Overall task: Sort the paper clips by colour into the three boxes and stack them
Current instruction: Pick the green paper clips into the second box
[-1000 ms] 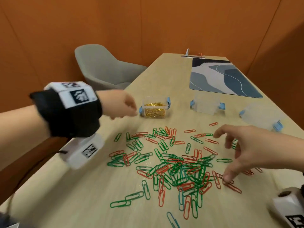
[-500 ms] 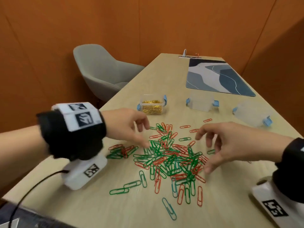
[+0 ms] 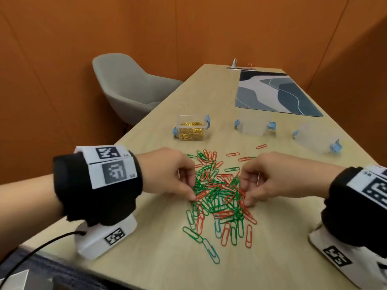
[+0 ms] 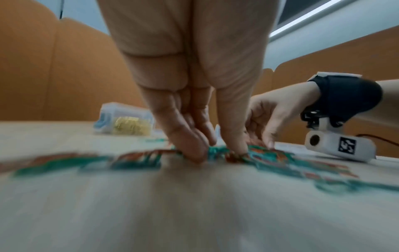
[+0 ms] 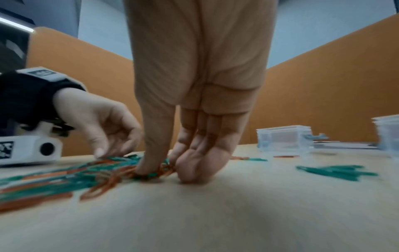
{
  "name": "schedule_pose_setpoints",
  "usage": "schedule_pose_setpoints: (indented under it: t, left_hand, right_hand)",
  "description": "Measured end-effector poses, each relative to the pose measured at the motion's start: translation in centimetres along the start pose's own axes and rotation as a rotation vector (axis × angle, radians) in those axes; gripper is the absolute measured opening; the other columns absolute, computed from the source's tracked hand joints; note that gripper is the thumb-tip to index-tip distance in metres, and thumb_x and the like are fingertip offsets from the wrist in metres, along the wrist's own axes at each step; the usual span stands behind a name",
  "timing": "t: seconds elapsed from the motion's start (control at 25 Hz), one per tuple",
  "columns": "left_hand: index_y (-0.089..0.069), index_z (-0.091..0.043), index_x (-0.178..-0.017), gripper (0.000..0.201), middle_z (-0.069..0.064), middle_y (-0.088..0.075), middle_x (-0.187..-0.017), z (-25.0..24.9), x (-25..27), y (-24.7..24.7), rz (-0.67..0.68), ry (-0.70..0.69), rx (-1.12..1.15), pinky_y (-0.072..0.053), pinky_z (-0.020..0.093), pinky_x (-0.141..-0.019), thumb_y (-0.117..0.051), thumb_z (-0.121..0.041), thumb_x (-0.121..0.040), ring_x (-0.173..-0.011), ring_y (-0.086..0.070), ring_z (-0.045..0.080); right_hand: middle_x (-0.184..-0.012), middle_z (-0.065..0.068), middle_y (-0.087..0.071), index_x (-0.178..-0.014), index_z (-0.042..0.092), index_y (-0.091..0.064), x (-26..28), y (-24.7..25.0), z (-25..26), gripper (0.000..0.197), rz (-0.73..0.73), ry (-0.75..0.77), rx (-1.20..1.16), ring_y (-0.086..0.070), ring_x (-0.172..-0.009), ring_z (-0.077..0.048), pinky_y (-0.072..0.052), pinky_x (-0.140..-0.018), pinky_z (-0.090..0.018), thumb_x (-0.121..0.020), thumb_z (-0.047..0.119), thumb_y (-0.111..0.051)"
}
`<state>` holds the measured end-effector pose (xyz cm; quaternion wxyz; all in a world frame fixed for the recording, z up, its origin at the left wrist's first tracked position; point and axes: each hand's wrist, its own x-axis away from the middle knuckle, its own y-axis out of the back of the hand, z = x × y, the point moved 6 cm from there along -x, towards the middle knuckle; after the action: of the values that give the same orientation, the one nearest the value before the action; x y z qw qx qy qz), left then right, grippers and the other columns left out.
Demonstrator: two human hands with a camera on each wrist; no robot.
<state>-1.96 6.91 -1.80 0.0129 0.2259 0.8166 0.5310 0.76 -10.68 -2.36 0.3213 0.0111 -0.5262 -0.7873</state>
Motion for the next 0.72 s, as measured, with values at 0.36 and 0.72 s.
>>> schedule_pose_setpoints:
  t: [0.36, 0.72]
  left_hand:
    - [-0.071, -0.017, -0.089, 0.021, 0.001, -0.069, -0.079, -3.6, 4.4, -4.5, 0.321, -0.279, 0.087, -0.045, 0.012, -0.063, -0.079, -0.026, -0.072, -0.064, -0.056, 0.002]
    - [-0.063, -0.016, -0.105, 0.024, -0.002, -0.061, -0.099, 0.4, -2.1, 2.3, -0.293, -0.113, -0.303, -0.032, 0.014, -0.068, -0.052, -0.032, -0.092, -0.072, -0.046, 0.002]
  right_hand:
    - [-0.066, 0.008, -0.065, -0.076, 0.022, -0.063, 2.9, -2.8, 2.7, 0.042, 0.182, 0.111, 0.097, -0.059, -0.061, -0.008, -0.047, -0.059, -0.024, -0.05, 0.042, -0.088]
    - [-0.09, 0.001, -0.063, -0.096, 0.019, -0.061, -0.5, 1.7, 0.7, 0.02, -0.38, 0.024, 0.228, -0.056, -0.076, -0.009, -0.047, -0.071, -0.024, -0.085, 0.036, -0.061]
